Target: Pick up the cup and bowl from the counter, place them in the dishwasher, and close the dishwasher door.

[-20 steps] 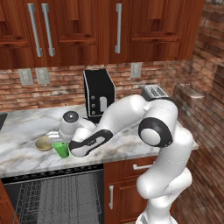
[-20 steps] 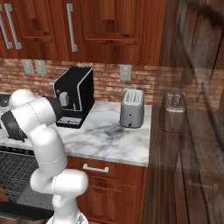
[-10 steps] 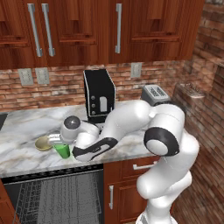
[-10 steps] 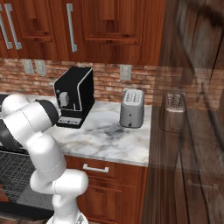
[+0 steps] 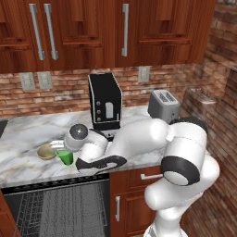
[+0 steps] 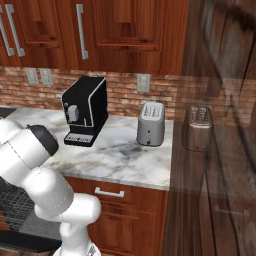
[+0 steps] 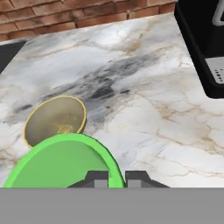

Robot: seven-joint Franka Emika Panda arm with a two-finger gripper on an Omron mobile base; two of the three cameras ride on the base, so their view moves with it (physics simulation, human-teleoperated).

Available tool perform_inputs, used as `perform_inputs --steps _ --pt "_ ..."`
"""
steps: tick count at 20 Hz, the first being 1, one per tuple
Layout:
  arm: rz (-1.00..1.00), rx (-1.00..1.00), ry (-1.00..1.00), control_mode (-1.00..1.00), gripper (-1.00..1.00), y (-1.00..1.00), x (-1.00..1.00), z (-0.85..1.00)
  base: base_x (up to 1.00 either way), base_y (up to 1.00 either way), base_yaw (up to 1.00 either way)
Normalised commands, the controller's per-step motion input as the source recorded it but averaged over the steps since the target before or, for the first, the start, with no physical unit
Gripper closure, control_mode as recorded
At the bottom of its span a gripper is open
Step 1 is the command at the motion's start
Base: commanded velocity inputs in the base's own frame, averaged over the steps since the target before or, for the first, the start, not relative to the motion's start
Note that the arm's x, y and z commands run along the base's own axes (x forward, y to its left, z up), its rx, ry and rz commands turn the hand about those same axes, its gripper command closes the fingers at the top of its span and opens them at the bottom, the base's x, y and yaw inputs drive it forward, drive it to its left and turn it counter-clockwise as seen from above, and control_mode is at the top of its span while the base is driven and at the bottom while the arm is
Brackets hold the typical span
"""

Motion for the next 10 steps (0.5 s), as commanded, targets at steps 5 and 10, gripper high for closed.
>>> perform_inputs --steps 5,10 --pt "0.00 0.18 -0.02 -1.00 1.00 0.00 -0.46 0.10 0.00 0.00 0.00" --pt "0.00 0.17 0.00 -1.00 1.00 0.00 -0.60 0.00 0.00 0.00 0.00"
